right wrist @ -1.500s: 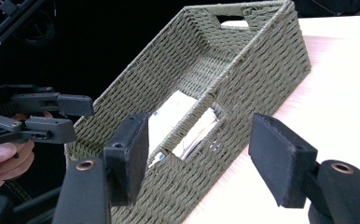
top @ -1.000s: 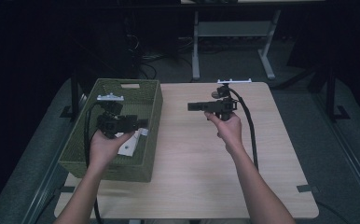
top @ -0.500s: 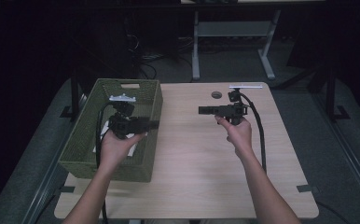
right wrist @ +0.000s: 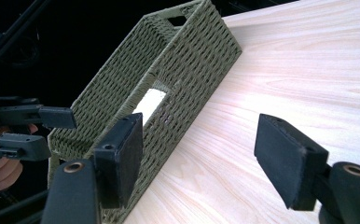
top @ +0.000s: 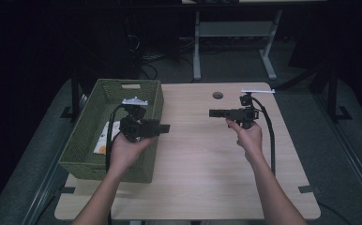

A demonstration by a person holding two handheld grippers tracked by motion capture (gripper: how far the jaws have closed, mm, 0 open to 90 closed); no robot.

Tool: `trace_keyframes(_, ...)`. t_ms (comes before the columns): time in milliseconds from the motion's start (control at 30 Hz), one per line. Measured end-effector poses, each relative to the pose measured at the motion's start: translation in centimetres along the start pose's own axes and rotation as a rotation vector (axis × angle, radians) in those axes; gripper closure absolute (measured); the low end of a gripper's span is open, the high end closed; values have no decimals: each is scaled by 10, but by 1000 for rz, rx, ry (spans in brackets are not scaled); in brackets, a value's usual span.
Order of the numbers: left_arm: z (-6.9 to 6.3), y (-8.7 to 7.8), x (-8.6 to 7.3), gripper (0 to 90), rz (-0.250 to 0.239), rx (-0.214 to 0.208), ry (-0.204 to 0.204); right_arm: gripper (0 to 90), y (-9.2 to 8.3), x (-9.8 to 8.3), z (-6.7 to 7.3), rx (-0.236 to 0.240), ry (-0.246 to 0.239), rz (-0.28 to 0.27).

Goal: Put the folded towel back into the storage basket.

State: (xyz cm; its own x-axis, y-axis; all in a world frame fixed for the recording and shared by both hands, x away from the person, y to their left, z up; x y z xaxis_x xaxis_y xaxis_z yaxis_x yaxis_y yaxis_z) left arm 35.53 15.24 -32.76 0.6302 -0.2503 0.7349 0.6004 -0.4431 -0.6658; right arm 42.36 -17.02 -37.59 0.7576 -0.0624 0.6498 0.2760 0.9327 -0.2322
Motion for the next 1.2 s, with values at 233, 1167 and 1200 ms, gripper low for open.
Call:
trace_keyframes(233,-11,5,1,456,0,-21,20,322,-10,-4,-3,-11,7,-6)
trace_keyframes(1167,-40,22,-2,448,8,-63,48,316,-54,-21,-20,-38,47,-59)
trace_keyframes(1200,-42,23,-2,447,10,-64,50,315,-55,-22,-21,-42,46,-58)
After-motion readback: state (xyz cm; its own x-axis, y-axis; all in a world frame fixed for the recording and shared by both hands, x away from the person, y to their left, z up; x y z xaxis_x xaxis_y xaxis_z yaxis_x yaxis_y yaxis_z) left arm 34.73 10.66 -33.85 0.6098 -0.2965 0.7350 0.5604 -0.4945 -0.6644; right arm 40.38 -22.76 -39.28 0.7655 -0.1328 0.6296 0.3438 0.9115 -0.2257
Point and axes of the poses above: each handheld gripper's, and its own axes: y roughly forward along the jaws, x roughly out of its top, z roughly to its left, the point moved 2 cm from there along y, roughly forward along the jaws, and after that the axes turned 14 degrees about x, right-handed, at the moved point
